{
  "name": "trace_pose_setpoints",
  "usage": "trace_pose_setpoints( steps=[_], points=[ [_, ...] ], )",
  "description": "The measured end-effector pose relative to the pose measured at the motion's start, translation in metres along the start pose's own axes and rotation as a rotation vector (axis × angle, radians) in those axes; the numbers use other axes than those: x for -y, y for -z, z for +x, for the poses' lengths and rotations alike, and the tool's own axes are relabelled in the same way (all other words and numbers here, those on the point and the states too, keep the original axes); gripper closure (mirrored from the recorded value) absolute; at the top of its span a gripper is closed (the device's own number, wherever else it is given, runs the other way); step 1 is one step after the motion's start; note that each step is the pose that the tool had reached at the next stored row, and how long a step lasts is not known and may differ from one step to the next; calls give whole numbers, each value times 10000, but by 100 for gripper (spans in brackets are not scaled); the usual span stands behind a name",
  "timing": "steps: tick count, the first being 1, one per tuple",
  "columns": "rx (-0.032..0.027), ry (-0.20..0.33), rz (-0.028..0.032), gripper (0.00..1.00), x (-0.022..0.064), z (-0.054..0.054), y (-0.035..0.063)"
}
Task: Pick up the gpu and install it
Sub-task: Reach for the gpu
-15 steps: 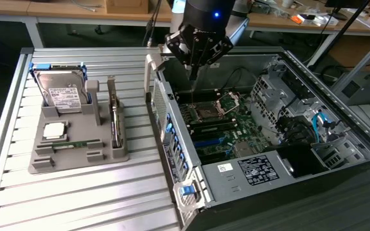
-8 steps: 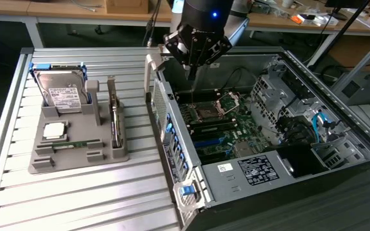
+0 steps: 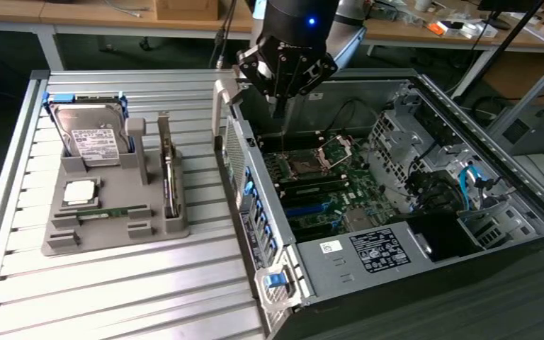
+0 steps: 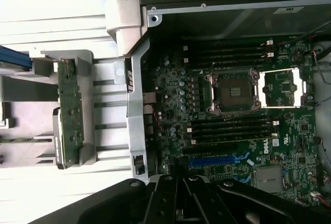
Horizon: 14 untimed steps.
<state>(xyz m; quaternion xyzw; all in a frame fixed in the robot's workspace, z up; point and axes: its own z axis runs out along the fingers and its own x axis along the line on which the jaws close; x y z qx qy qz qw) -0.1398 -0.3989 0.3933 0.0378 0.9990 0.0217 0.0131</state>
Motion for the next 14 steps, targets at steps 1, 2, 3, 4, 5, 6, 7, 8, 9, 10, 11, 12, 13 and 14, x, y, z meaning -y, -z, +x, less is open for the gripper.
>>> trace_pose_setpoints(
  steps=[1, 2, 3, 4, 5, 6, 7, 8, 9, 10, 11, 12, 13, 14],
  points=[
    [0, -1, 0, 89, 0, 4, 0],
    [0, -1, 0, 89, 0, 8, 0],
    [0, -1, 0, 89, 1, 12, 0],
    [0, -1, 0, 89, 1, 16, 0],
    [0, -1, 0, 89, 2, 22, 1],
    [0, -1, 0, 89, 2, 25, 1],
    [0, 0, 0, 89, 2, 31, 1],
    [0, 0, 0, 89, 3, 35, 1],
    [0, 0, 0, 89, 3, 40, 1],
    [0, 0, 0, 89, 3, 44, 1],
    [0, 0, 0, 89, 4, 48, 1],
    [0, 0, 0, 89, 4, 55, 1],
    [1, 0, -1, 89, 5, 60, 1],
    [1, -1, -1, 89, 4, 63, 1]
  ],
)
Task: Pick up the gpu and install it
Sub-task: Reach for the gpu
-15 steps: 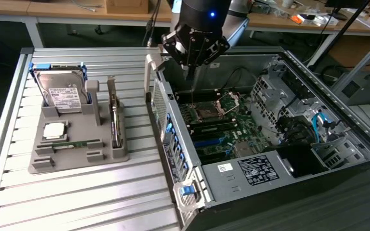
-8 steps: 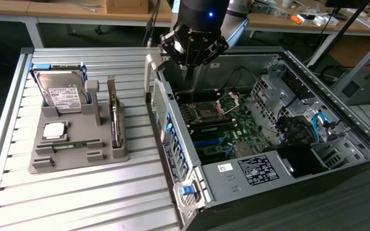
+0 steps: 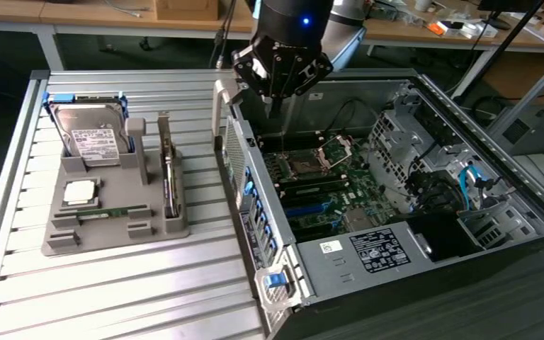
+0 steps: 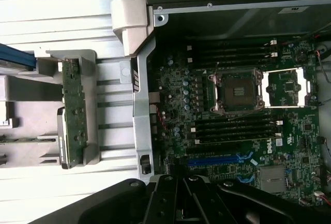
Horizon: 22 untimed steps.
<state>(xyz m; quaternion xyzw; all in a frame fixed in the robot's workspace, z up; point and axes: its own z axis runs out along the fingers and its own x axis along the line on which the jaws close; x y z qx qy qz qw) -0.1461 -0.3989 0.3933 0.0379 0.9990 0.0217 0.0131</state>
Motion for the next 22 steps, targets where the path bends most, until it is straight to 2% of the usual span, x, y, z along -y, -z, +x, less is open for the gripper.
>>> trace_pose_setpoints(
  steps=[22],
  points=[
    [-1, 0, 1, 89, 6, 75, 2]
  ],
)
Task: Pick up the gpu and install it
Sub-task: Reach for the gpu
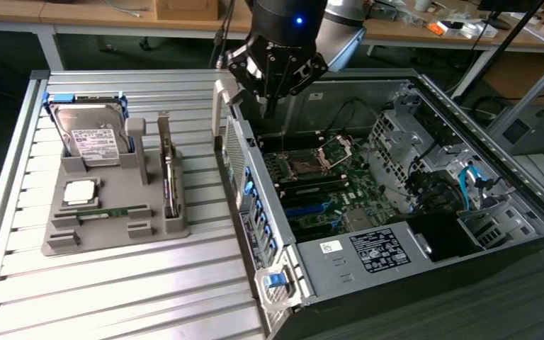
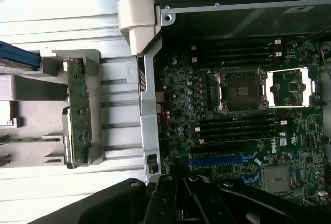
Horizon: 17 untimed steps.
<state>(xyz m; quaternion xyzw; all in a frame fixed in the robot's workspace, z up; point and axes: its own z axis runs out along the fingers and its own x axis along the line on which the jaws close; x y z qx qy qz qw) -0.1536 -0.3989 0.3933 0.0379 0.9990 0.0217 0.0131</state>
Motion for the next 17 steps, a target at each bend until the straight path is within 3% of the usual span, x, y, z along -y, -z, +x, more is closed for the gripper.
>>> trace_pose_setpoints(
  steps=[17],
  points=[
    [0, 0, 0, 89, 5, 70, 2]
  ],
)
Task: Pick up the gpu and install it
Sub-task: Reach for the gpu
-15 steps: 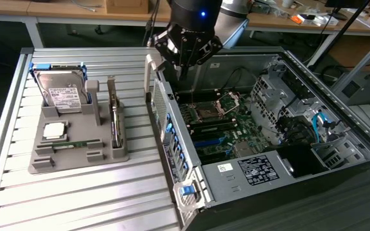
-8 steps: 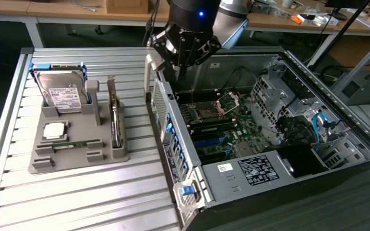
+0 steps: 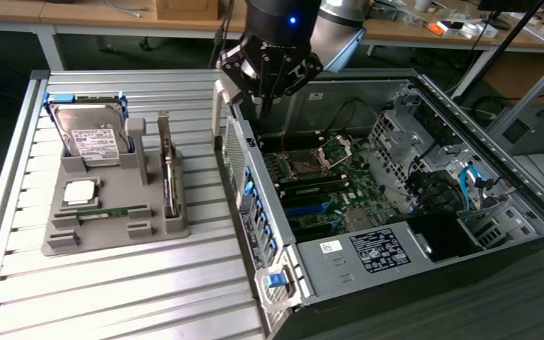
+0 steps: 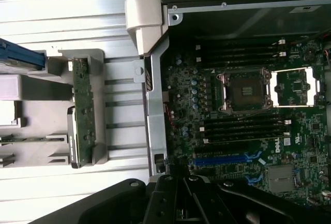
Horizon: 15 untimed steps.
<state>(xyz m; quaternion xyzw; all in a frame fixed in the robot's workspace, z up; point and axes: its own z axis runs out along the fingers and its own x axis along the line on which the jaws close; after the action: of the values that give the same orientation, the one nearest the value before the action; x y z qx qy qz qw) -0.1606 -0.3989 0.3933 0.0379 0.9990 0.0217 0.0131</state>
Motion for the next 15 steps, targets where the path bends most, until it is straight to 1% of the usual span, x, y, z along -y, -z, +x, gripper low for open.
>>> trace_pose_setpoints(
  steps=[15],
  points=[
    [0, 0, -1, 89, 5, 66, 2]
  ],
)
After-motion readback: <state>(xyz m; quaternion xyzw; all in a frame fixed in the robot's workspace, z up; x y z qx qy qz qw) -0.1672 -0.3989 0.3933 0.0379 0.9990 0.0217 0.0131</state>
